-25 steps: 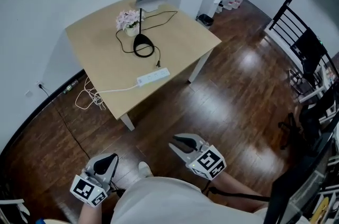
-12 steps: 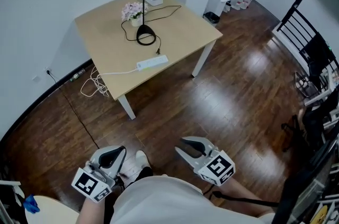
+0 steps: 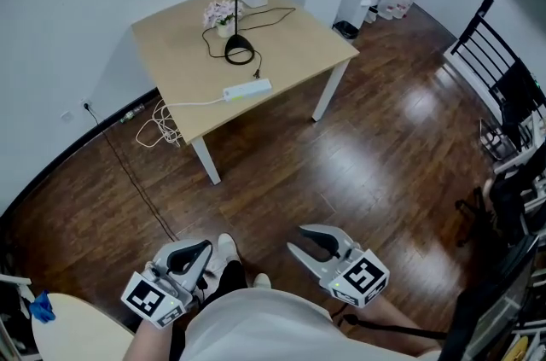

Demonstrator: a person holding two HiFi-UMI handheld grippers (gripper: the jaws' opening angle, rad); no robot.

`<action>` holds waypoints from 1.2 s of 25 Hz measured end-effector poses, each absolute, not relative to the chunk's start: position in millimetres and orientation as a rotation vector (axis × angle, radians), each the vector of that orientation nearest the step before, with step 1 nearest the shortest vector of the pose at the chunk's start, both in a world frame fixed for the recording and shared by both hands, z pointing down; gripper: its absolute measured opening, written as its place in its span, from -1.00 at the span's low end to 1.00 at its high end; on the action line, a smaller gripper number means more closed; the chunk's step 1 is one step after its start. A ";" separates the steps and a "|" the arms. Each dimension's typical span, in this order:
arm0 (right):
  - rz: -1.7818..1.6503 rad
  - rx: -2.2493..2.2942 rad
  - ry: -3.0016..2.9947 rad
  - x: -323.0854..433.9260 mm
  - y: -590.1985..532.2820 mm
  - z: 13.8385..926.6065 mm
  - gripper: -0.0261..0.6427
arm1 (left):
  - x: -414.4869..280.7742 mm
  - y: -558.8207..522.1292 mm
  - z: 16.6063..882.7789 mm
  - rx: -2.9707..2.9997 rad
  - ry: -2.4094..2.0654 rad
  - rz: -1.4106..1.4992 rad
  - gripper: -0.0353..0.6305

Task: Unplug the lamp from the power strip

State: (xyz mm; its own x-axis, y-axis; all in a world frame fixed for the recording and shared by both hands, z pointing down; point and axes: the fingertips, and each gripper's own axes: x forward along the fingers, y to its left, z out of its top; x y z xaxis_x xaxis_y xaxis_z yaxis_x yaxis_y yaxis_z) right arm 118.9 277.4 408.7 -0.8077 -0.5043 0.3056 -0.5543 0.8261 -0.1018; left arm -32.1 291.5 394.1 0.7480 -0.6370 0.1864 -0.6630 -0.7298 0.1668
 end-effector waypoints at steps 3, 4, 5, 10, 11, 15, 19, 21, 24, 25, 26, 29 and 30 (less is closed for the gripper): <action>0.266 0.796 -2.745 123.8 292.7 411.3 -0.58 | -24.5 302.9 394.7 2.726 -1.025 0.178 -0.88; 0.260 0.786 -2.744 125.3 297.8 412.6 -0.58 | -21.9 307.0 394.6 2.725 -1.025 0.178 -0.88; 0.254 0.776 -2.745 126.5 302.8 413.5 -0.58 | -19.4 311.2 394.7 2.724 -1.024 0.179 -0.88; 0.261 0.767 -2.754 132.0 321.1 416.8 -0.58 | -9.4 326.9 396.6 2.731 -1.013 0.195 -0.88; 0.265 0.770 -2.755 133.4 324.0 417.7 -0.58 | -7.7 329.0 396.6 2.733 -1.013 0.197 -0.88; 0.269 0.783 -2.760 136.9 333.0 419.7 -0.58 | -2.8 334.6 397.2 2.743 -1.003 0.205 -0.88; 0.256 0.797 -2.756 142.2 338.3 419.8 -0.58 | 1.3 338.2 397.8 2.754 -0.993 0.218 -0.88; 0.275 0.819 -2.749 146.2 340.4 421.6 -0.58 | 2.8 338.5 398.7 2.753 -0.987 0.217 -0.88; 0.273 0.838 -2.746 149.6 342.8 421.3 -0.58 | 6.0 337.8 399.7 2.760 -0.974 0.218 -0.88; 0.270 0.843 -2.747 150.9 343.7 420.8 -0.58 | 7.8 337.8 399.5 2.764 -0.968 0.219 -0.88; 0.270 0.847 -2.745 152.5 344.8 421.0 -0.58 | 9.7 338.0 399.1 2.769 -0.964 0.222 -0.88; 0.279 0.863 -2.734 156.5 346.2 423.1 -0.58 | 13.7 337.7 399.5 2.785 -0.950 0.241 -0.88; 0.282 0.869 -2.732 157.1 345.9 423.8 -0.58 | 14.3 337.2 400.3 2.787 -0.944 0.245 -0.88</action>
